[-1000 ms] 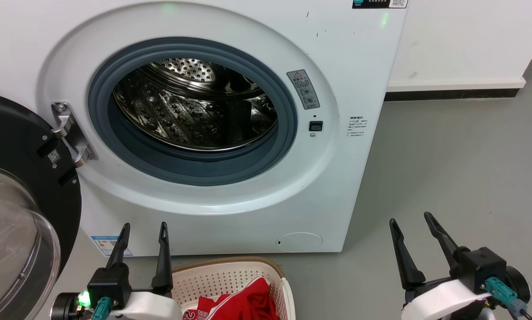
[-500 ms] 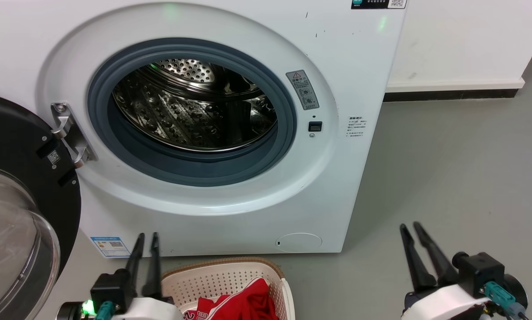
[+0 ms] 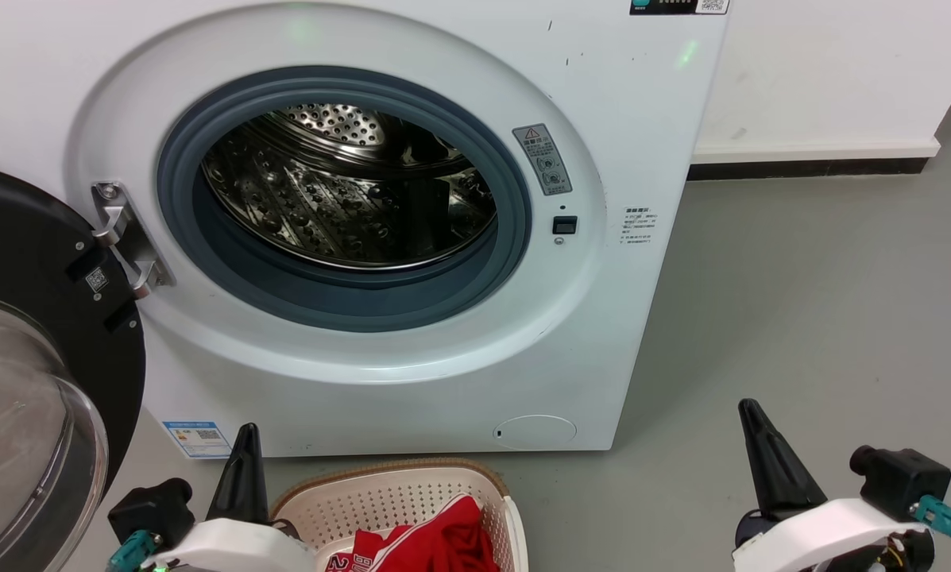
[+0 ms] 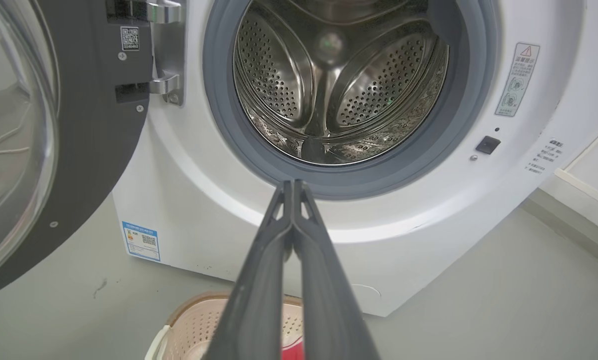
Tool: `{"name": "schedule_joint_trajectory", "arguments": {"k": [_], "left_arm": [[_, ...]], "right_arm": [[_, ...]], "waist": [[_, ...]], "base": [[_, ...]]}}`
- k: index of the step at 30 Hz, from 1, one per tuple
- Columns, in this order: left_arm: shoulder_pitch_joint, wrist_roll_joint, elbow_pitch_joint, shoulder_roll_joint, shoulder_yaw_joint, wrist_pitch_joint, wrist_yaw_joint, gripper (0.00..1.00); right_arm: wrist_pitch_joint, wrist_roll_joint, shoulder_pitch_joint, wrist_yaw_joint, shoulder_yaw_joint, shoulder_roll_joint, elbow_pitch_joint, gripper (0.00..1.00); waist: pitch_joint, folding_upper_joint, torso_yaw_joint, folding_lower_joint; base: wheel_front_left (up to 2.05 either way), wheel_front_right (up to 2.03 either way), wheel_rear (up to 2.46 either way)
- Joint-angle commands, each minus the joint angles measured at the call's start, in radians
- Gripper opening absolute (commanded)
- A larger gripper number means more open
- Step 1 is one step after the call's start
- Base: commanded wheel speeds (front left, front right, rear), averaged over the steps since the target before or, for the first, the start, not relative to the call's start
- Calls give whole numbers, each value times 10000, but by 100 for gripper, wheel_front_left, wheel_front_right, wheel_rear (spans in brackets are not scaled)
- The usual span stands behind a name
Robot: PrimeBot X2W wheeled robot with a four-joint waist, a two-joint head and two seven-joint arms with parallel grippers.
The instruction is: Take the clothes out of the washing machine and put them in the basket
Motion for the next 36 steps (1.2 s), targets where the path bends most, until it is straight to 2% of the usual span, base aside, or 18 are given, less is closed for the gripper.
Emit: {"name": "schedule_joint_trajectory", "arguments": {"k": [1,16,36], "left_arm": [[-351,-388,-117,4,79,63,-58,0],[-568,-2885,24,-53,308,654,-323,0],[-839,-5629,215,-116,589,1333,-619,0]], "right_arm": [[55,419,-338,-1,-43,-79,-84,0],[313,3054,-622,-1,-221,-189,256,0],[668,5889,-902,-2,-497,-254,633,0]], "waist": [[2,-1,4,0],[35,-1,56,0],[77,-1,127,0]], "base": [[0,0,0],[0,0,0],[0,0,0]]}}
